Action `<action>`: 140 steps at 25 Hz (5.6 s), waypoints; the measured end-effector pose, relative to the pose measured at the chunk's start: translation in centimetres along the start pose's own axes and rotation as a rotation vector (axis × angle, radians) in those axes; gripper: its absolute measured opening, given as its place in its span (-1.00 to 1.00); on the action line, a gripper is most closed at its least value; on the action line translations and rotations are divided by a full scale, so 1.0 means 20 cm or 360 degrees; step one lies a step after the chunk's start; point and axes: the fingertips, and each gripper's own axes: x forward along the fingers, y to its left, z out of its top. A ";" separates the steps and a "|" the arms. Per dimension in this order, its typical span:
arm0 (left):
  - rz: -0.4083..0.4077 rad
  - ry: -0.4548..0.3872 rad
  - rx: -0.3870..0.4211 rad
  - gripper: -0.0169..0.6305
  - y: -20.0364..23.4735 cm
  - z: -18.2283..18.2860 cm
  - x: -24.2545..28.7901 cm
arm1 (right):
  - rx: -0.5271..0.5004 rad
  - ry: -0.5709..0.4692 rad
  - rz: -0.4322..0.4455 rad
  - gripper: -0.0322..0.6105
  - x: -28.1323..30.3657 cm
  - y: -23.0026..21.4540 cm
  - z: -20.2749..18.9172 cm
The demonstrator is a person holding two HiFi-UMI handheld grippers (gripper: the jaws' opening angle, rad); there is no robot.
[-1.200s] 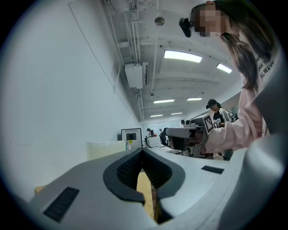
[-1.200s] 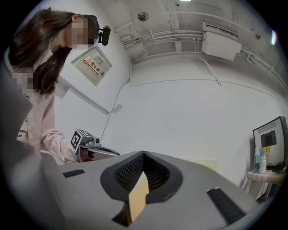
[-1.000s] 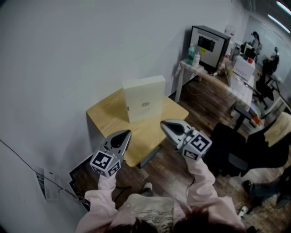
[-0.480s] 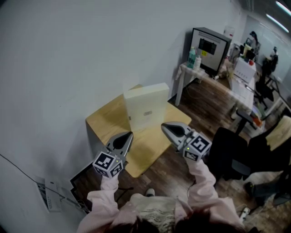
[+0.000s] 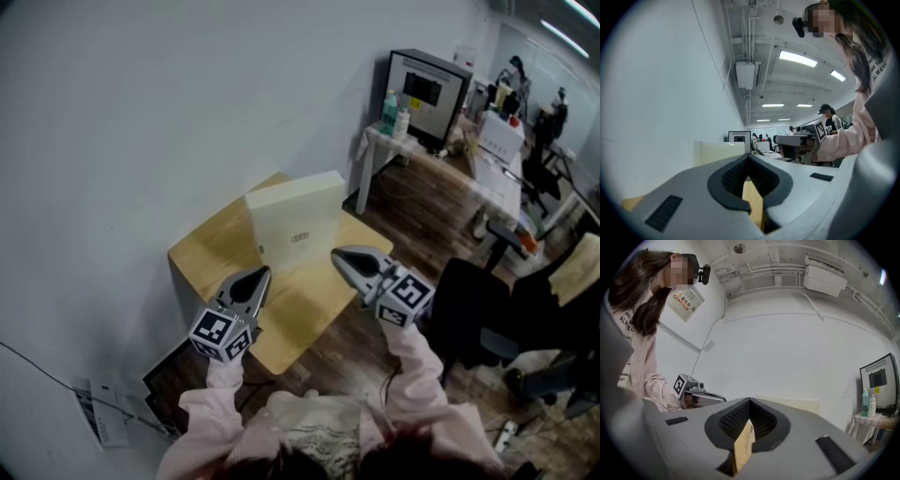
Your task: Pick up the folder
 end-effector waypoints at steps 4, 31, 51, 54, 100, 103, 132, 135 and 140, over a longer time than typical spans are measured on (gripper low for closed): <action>0.0002 0.0027 -0.0008 -0.96 0.03 -0.02 0.05 | 0.0011 0.0003 -0.0006 -0.88 0.02 -0.05 -0.03; 0.0373 0.0224 -0.0076 -0.96 0.32 -0.29 0.29 | 0.0101 0.0203 0.0178 -0.88 0.18 -0.62 -0.34; 0.0766 0.0274 -0.0119 -0.88 0.43 -0.37 0.26 | 0.0122 0.0401 0.0221 -0.64 0.19 -0.89 -0.57; 0.0788 0.0296 -0.0112 -0.82 0.46 -0.38 0.26 | 0.0135 0.0409 0.0234 -0.56 0.22 -0.91 -0.59; 0.0249 0.0521 -0.0233 0.35 0.63 -0.64 0.52 | 0.0206 0.0676 0.0643 0.18 0.50 -0.88 -0.86; 0.0260 0.0526 -0.0205 0.27 0.64 -0.64 0.52 | 0.0199 0.0669 0.0650 0.18 0.50 -0.88 -0.86; 0.0334 0.0512 -0.0170 0.14 0.62 -0.58 0.49 | 0.0202 0.0646 0.0615 0.13 0.47 -0.86 -0.79; 0.0346 0.0494 -0.0168 0.14 0.61 -0.55 0.48 | 0.0200 0.0632 0.0616 0.13 0.46 -0.85 -0.75; 0.0360 0.0460 -0.0156 0.14 0.59 -0.49 0.48 | 0.0214 0.0592 0.0601 0.13 0.45 -0.85 -0.69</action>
